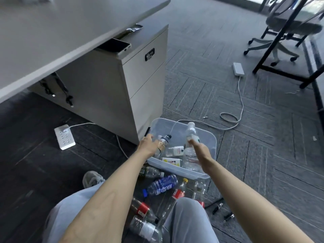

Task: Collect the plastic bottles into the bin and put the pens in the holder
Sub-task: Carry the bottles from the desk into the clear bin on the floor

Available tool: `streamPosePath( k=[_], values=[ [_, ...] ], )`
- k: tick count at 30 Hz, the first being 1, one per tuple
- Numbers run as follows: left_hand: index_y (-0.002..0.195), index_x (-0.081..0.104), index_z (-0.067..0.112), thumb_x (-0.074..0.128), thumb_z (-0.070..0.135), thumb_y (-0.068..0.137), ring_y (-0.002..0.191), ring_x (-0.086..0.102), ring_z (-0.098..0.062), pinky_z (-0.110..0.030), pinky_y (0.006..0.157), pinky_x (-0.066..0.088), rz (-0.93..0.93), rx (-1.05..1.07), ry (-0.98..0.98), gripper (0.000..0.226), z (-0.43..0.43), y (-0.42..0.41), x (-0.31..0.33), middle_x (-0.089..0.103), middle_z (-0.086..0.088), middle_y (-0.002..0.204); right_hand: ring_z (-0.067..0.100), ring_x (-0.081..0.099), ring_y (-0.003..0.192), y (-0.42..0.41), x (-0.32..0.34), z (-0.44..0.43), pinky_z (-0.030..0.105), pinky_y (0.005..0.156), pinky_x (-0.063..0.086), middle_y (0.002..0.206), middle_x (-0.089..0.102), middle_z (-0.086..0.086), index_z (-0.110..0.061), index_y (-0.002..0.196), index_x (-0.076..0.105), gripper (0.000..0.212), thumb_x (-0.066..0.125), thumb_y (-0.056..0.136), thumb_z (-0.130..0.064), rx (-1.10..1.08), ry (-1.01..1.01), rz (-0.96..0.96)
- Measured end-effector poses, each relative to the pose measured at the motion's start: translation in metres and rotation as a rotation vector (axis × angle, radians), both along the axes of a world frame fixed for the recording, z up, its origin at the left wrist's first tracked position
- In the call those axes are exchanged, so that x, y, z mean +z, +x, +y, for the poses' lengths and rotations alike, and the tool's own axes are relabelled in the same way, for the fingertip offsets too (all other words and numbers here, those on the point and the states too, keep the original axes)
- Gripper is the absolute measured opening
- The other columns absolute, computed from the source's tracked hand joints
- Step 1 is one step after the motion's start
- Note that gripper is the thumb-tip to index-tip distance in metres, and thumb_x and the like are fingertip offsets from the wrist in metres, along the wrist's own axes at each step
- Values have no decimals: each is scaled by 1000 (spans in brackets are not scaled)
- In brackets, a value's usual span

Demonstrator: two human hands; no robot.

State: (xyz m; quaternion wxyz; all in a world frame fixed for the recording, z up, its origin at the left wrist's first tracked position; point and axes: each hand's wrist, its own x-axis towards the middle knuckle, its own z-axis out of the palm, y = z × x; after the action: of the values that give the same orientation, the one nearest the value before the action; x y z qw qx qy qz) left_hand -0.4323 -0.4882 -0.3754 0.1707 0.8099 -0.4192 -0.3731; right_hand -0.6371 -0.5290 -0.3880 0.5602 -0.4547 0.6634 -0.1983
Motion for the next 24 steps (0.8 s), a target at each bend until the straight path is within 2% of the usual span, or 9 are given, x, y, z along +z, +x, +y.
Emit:
streamPosePath(
  k=[2, 5, 7, 9, 10, 12, 17, 20, 24],
  values=[
    [142, 42, 13, 43, 31, 96, 126, 48, -29, -31, 98, 39, 9, 9, -34, 49, 1, 3, 11, 48, -12, 143, 38, 53, 125, 7, 4, -14, 50, 102, 45, 141, 52, 21, -1, 134, 52, 74, 58, 85, -56, 19, -25, 31],
    [139, 45, 13, 44, 31, 96, 127, 48, -28, -31, 100, 38, 8, 24, -93, 46, 3, 8, 31, 50, -10, 141, 36, 34, 144, 12, 11, -22, 47, 116, 33, 160, 29, 17, -3, 154, 26, 80, 48, 96, -53, 37, -47, 167],
    [133, 50, 12, 43, 30, 97, 125, 50, -27, -29, 98, 38, -7, 33, -127, 41, 6, 11, 45, 54, -11, 138, 35, 43, 137, 13, 16, -14, 42, 113, 35, 151, 44, 20, -1, 146, 42, 65, 44, 99, -47, 72, -69, 263],
    [129, 53, 12, 43, 32, 97, 121, 52, -27, -31, 98, 40, -6, 45, -133, 39, 12, 13, 57, 57, -11, 134, 32, 59, 110, 16, 27, -3, 43, 100, 43, 121, 66, 21, -3, 115, 64, 43, 46, 100, -38, 158, -125, 291],
    [128, 53, 12, 43, 32, 97, 120, 53, -28, -32, 98, 42, 0, 49, -129, 39, 16, 13, 62, 57, -10, 133, 29, 60, 97, 17, 33, 4, 43, 94, 47, 107, 69, 20, -5, 102, 66, 35, 47, 99, -34, 197, -149, 276],
    [130, 52, 13, 43, 31, 96, 120, 54, -28, -33, 100, 43, 5, 47, -128, 40, 26, 11, 73, 56, -10, 134, 27, 58, 88, 17, 49, 16, 41, 86, 50, 93, 66, 15, -2, 98, 68, 31, 50, 98, -28, 248, -193, 246],
    [141, 45, 11, 40, 28, 98, 131, 45, -26, -31, 103, 36, -47, -8, -159, 46, 53, -4, 119, 47, -10, 145, 33, 65, 98, 19, 110, 35, 46, 88, 52, 95, 69, 16, 4, 102, 69, 31, 50, 95, -20, 257, -293, 184],
    [140, 45, 11, 40, 26, 97, 131, 45, -27, -31, 104, 37, -91, -27, -223, 46, 73, -9, 157, 48, -11, 144, 37, 66, 105, 32, 153, 49, 46, 91, 51, 106, 72, 22, 1, 102, 71, 29, 51, 95, -19, 261, -385, 136],
    [139, 45, 9, 40, 23, 98, 129, 45, -28, -33, 103, 38, -148, -10, -340, 44, 105, 0, 210, 48, -13, 142, 34, 67, 105, 61, 209, 74, 44, 98, 51, 110, 72, 17, -5, 109, 72, 28, 55, 95, -23, 301, -498, 66]
  ],
)
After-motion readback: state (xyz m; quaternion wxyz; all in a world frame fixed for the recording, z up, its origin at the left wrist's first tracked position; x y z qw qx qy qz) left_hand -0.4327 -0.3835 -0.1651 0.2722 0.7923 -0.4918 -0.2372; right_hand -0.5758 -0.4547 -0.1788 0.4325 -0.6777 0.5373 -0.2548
